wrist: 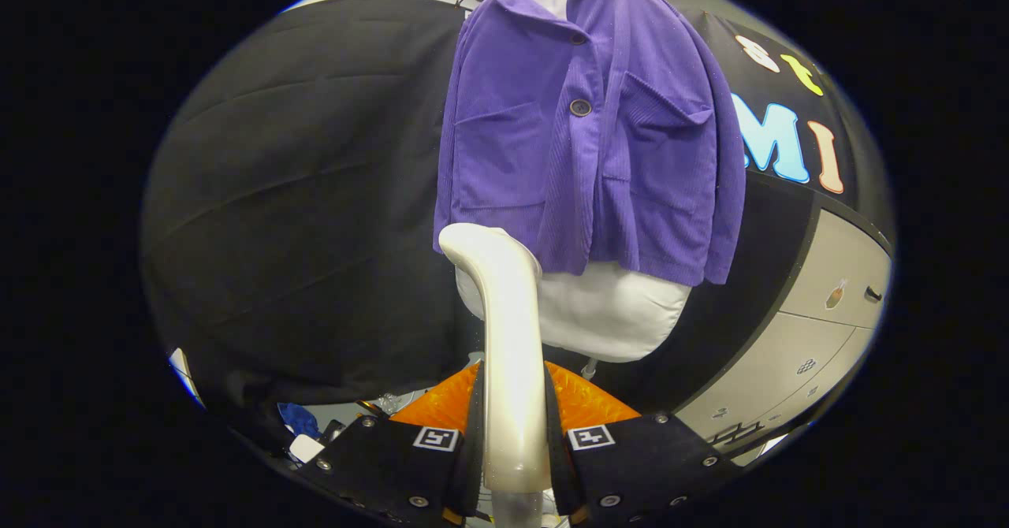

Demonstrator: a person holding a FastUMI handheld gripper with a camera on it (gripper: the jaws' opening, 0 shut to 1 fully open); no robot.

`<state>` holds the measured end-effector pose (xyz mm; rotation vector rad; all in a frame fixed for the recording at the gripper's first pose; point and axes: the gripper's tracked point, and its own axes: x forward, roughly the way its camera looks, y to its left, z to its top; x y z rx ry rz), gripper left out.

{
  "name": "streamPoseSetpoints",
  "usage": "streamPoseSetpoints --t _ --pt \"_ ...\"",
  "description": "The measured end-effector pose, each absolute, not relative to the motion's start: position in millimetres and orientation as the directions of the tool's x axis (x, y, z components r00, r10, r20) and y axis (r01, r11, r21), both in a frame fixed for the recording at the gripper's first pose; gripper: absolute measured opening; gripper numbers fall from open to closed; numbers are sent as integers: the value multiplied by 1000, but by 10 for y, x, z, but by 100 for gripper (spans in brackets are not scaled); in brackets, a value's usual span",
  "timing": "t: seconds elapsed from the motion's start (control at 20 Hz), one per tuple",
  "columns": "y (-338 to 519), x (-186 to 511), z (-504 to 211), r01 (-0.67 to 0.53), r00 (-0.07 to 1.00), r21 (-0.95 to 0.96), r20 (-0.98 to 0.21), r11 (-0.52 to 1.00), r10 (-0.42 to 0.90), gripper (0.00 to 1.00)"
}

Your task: Iron the clothes twice with a garment steamer, once on the left side and once on the right side.

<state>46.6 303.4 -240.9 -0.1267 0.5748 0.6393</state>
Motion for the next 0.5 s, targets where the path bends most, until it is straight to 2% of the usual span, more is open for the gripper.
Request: streamPoseSetpoints --t 0.25,0.5 --pt "2654 309 -1731 -551 716 80 -466 831 520 36" --pt "2078 210 -914 -493 811 84 -316 866 493 36"
